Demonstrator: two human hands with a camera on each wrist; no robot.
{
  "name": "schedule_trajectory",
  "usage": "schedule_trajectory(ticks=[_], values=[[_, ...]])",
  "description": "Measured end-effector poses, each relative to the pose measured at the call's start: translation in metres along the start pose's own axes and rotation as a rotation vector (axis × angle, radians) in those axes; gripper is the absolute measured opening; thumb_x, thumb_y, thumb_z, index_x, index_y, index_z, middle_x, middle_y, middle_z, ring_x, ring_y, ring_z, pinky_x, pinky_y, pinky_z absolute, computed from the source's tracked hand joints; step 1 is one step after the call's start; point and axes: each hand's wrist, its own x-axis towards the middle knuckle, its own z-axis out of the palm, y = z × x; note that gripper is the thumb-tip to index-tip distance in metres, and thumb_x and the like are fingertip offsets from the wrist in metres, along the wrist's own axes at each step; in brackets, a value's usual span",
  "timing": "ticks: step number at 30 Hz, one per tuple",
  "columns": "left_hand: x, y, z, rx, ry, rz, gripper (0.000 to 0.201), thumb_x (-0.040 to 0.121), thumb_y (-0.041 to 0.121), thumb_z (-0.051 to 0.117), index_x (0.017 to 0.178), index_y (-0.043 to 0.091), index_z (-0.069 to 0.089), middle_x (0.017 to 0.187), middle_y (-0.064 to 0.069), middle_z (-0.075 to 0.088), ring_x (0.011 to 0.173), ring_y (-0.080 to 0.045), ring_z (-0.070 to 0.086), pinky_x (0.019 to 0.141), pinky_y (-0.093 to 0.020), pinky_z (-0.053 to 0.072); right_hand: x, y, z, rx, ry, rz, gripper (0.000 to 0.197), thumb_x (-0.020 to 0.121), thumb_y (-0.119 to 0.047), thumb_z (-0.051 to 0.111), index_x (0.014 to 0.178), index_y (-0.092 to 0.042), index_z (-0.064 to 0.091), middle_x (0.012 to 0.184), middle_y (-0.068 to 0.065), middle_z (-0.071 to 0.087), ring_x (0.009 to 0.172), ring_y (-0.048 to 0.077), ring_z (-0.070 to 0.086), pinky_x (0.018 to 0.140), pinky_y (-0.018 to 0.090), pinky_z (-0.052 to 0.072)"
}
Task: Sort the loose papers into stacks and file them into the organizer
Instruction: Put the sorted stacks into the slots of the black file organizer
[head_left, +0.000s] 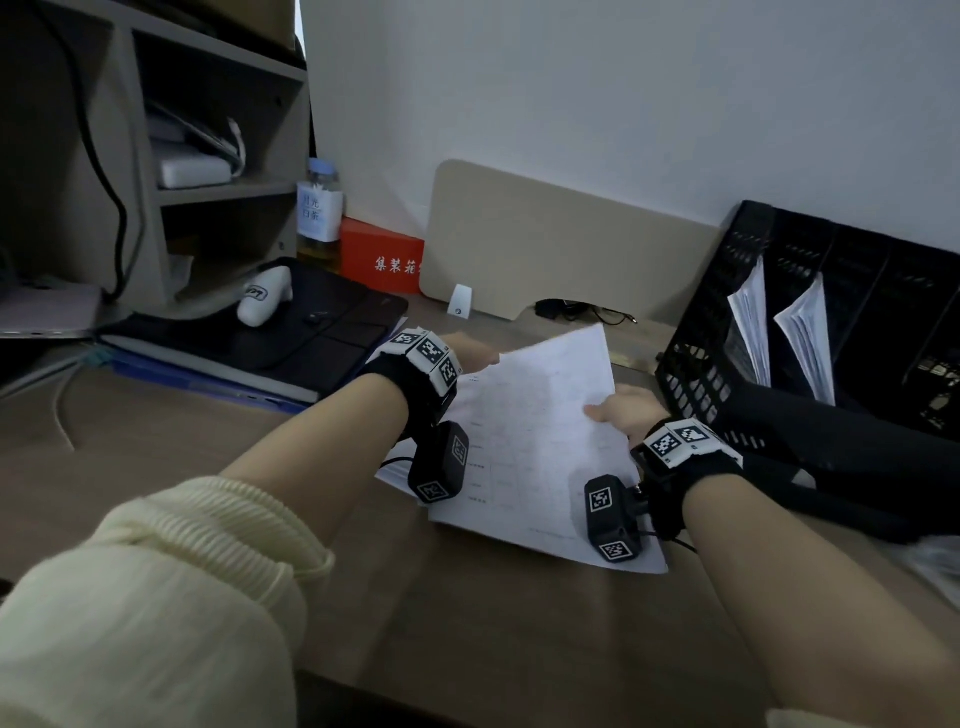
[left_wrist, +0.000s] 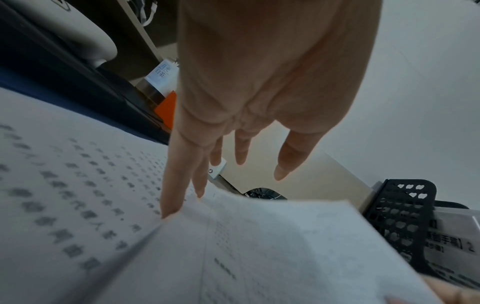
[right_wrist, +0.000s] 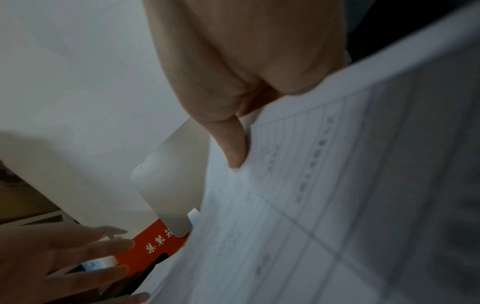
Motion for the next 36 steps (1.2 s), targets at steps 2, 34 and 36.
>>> schedule_trajectory(ticks=[2, 34, 36], values=[[0.005, -0.006, 0.001, -0.123, 0.053, -0.055, 0.087, 0.087, 0.046, 0.062, 0.153, 0.013, 0.017, 0.157, -0.015, 0.021, 0.141, -0.035, 0.031, 0.109, -0.049, 0.038, -0.011, -0.004, -0.003, 0.171, 0.040, -0.104, 0.030, 0.087, 0.003, 0.063, 0.117, -0.001, 0.063, 0.119, 0.013, 0.066, 0.105, 0.028, 0.063, 0.097, 0.041, 0.049], [-0.034, 0.005, -0.002, -0.652, 0.148, 0.473, 0.043, 0.087, 0.024, 0.072, 0.125, 0.009, 0.062, 0.108, 0.008, 0.062, 0.092, -0.004, 0.061, 0.061, 0.001, 0.046, -0.066, -0.046, -0.013, 0.661, 0.060, -0.331, 0.024, 0.093, -0.009, 0.058, 0.117, -0.009, 0.055, 0.102, 0.002, 0.065, 0.094, 0.020, 0.064, 0.087, 0.039, 0.051], [-0.035, 0.010, -0.003, -0.652, 0.221, 0.509, 0.045, 0.087, 0.031, 0.071, 0.126, 0.009, 0.063, 0.110, 0.008, 0.065, 0.093, -0.004, 0.061, 0.065, 0.001, 0.046, -0.069, -0.046, -0.016, 0.703, 0.079, -0.336, 0.023, 0.093, -0.010, 0.059, 0.116, -0.011, 0.055, 0.111, 0.006, 0.065, 0.098, 0.022, 0.064, 0.092, 0.041, 0.051]])
